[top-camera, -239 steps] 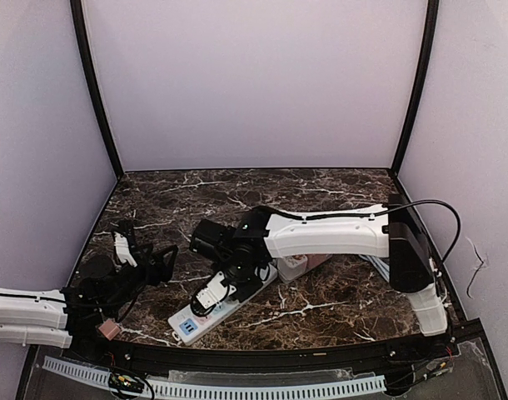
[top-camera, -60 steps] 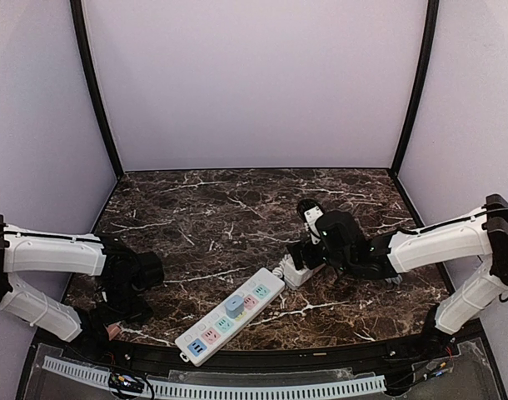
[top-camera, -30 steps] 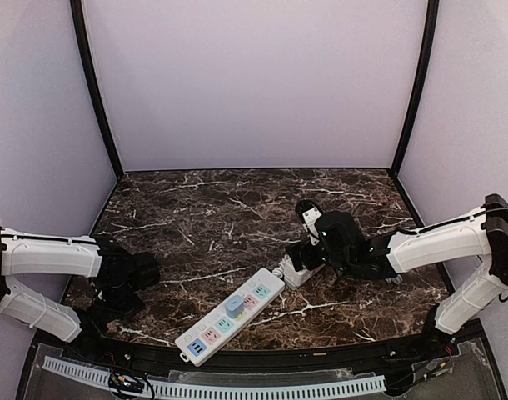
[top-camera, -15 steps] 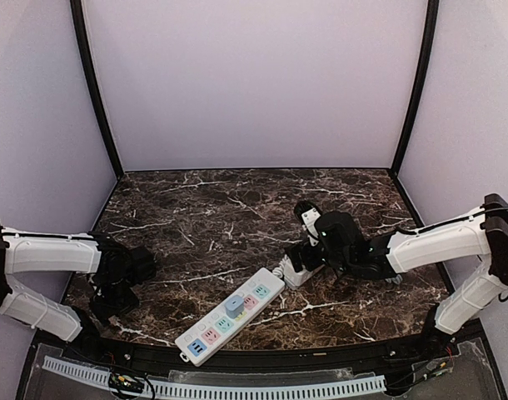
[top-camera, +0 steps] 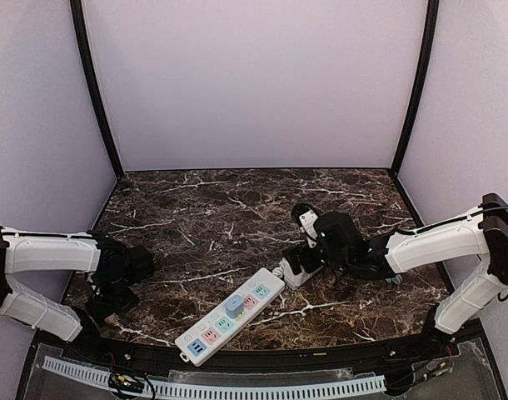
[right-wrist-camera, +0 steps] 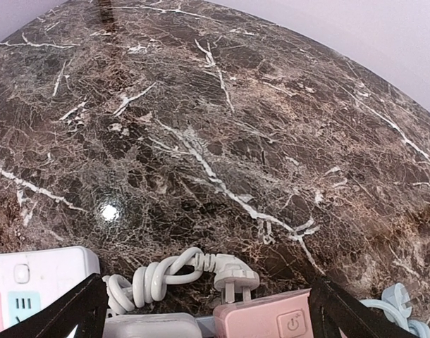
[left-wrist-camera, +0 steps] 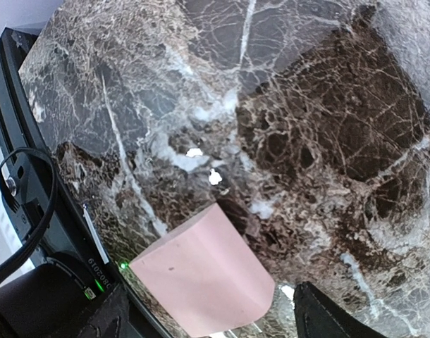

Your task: Insert the plug

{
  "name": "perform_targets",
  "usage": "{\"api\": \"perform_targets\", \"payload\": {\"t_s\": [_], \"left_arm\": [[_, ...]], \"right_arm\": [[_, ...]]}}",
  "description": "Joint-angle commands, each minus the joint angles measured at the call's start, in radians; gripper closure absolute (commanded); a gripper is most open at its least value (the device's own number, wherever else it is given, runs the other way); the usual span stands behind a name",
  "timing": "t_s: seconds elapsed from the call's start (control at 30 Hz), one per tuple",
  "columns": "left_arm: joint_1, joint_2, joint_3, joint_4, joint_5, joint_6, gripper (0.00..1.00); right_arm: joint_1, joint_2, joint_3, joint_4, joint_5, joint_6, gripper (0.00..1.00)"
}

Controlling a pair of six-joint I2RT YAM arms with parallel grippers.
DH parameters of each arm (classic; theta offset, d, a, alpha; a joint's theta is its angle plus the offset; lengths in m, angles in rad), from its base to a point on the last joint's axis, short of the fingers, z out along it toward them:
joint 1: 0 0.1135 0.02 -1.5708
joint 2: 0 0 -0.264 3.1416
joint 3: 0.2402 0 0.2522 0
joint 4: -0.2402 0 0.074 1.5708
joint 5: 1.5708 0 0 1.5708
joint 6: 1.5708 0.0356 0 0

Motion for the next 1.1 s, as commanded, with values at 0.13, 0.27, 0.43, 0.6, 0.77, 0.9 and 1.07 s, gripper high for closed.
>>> {"api": "perform_targets", "payload": {"t_s": [0.13, 0.27, 0.43, 0.6, 0.77, 0.9, 1.07], "left_arm": [[0.027, -0.038, -0.103, 0.135, -0.021, -0.098, 0.26], [0.029, -0.088, -0.116, 0.140, -0.033, -0.121, 0.28], [0.034, -0.092, -0.095, 0.127, -0.057, -0.132, 0.29], [0.044, -0.086, -0.094, 0.144, -0.063, -0.122, 0.40], [0.044, -0.087, -0.092, 0.152, -0.075, -0.103, 0.52], [0.044, -0.069, -0.074, 0.146, -0.092, -0.073, 0.59], [0.044, -0.020, -0.027, 0.141, -0.103, -0.010, 0.67]], "right_arm": [[-0.006, 0.022, 0.017, 0.033, -0.041, -0.013, 0.01], [-0.006, 0.021, 0.017, 0.032, -0.054, -0.014, 0.01], [-0.007, 0.018, 0.015, 0.033, -0.071, -0.015, 0.01], [-0.006, 0.022, 0.017, 0.032, -0.081, -0.018, 0.01], [-0.006, 0.031, 0.022, 0.032, -0.088, -0.020, 0.01], [-0.006, 0.031, 0.023, 0.030, -0.090, -0.022, 0.01], [-0.006, 0.031, 0.023, 0.029, -0.089, -0.021, 0.01]]}}
